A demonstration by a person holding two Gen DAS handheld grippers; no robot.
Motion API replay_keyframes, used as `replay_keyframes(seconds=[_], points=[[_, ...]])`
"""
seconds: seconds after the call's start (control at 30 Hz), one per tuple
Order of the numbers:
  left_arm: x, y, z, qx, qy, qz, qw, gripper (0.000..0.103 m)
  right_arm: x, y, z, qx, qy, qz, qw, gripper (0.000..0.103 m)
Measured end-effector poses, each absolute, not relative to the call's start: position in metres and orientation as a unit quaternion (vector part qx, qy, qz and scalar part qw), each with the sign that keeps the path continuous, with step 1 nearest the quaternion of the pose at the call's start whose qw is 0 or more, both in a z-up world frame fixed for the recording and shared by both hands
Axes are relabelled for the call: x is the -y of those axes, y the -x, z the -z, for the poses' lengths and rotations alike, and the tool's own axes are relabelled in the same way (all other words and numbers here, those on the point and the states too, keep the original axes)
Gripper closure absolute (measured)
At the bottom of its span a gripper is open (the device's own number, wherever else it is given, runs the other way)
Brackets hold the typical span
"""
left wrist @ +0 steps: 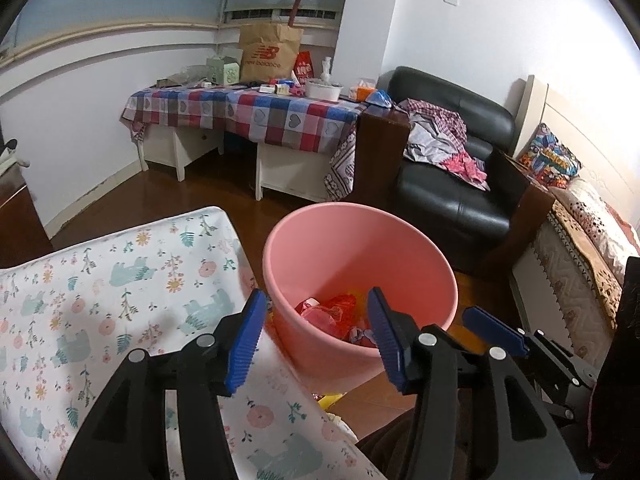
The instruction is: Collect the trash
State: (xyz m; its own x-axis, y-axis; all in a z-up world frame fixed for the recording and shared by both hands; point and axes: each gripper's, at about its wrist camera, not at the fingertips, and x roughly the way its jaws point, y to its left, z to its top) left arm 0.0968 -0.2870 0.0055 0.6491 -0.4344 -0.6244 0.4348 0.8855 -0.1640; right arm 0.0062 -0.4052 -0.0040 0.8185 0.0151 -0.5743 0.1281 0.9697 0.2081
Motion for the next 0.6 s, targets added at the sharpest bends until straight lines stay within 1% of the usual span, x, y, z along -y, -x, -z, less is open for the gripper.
replay_keyframes(seconds=[0.1, 0.2, 0.23, 0.6], points=[[0.279, -0.089, -0.01, -0.336, 0.005, 0.232, 0.913, 0.051, 0.399, -0.003, 0.0, -0.299, -0.115, 0.029, 0.947, 0.051], [0.271, -0.082, -0.015, -0.329, 0.01, 0.226, 0.917, 0.051, 0.393, 0.001, -0.002, -0.297, -0.109, 0.03, 0.948, 0.044], [0.268, -0.08, -0.016, -0.327, 0.012, 0.224, 0.918, 0.051, 0.39, 0.003, -0.003, -0.296, -0.106, 0.03, 0.949, 0.044], [0.239, -0.051, -0.031, -0.307, 0.026, 0.213, 0.927, 0.051, 0.371, 0.017, -0.016, -0.279, -0.086, 0.036, 0.956, 0.043]])
